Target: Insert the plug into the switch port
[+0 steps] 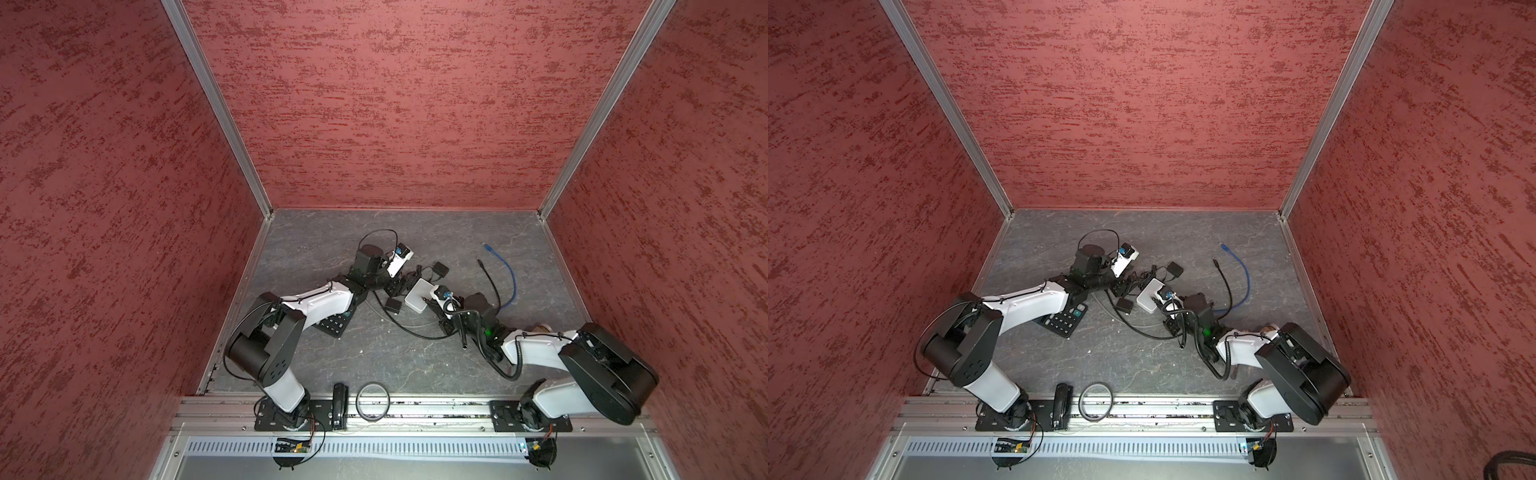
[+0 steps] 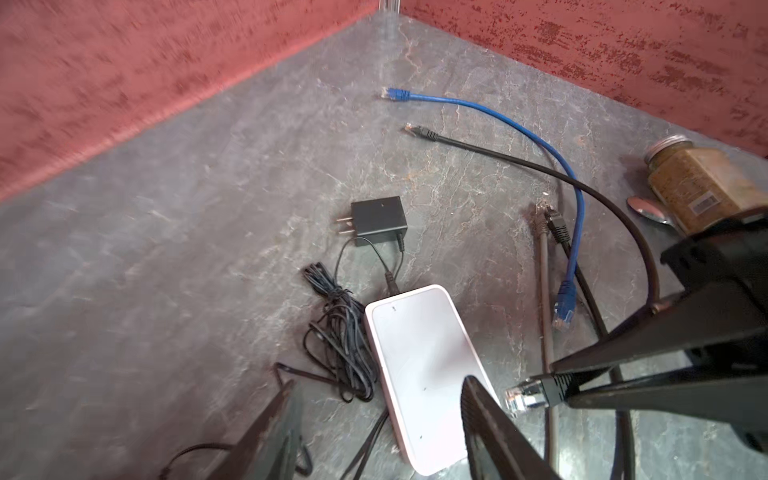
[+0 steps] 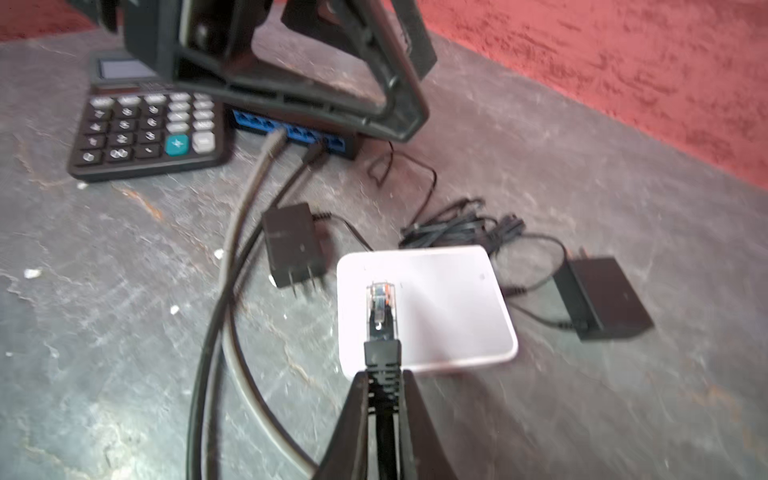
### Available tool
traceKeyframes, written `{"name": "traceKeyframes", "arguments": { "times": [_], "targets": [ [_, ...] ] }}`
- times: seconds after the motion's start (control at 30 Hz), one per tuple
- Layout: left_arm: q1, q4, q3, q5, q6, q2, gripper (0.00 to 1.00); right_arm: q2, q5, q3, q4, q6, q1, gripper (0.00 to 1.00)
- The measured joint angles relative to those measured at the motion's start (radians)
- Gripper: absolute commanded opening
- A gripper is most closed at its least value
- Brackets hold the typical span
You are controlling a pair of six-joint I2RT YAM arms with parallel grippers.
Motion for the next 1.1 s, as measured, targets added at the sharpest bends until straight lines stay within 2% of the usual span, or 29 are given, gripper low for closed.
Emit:
{"name": "traceKeyframes", "arguments": {
  "times": [0.17, 0.43, 0.67, 1.1],
  "targets": [
    [-0.013, -0.051, 0.099, 0.034, -0.067, 0.098, 0.61, 0.001, 0.084, -0.038, 0.039, 0.037, 0.003, 0.05],
    [-0.080, -0.100, 0.157, 0.056, -0.108, 0.188, 0.61, 0.053, 0.164, -0.064, 0.093, 0.101, 0.005, 0.05],
    [-0.095, -0.112, 0.164, 0.050, -0.129, 0.220, 0.61, 0.064, 0.185, -0.080, 0.105, 0.119, 0.010, 0.05],
    [-0.068, -0.111, 0.192, 0.034, -0.171, 0.289, 0.61, 0.194, 0.189, -0.038, 0.116, 0.118, 0.024, 0.05]
  ]
}}
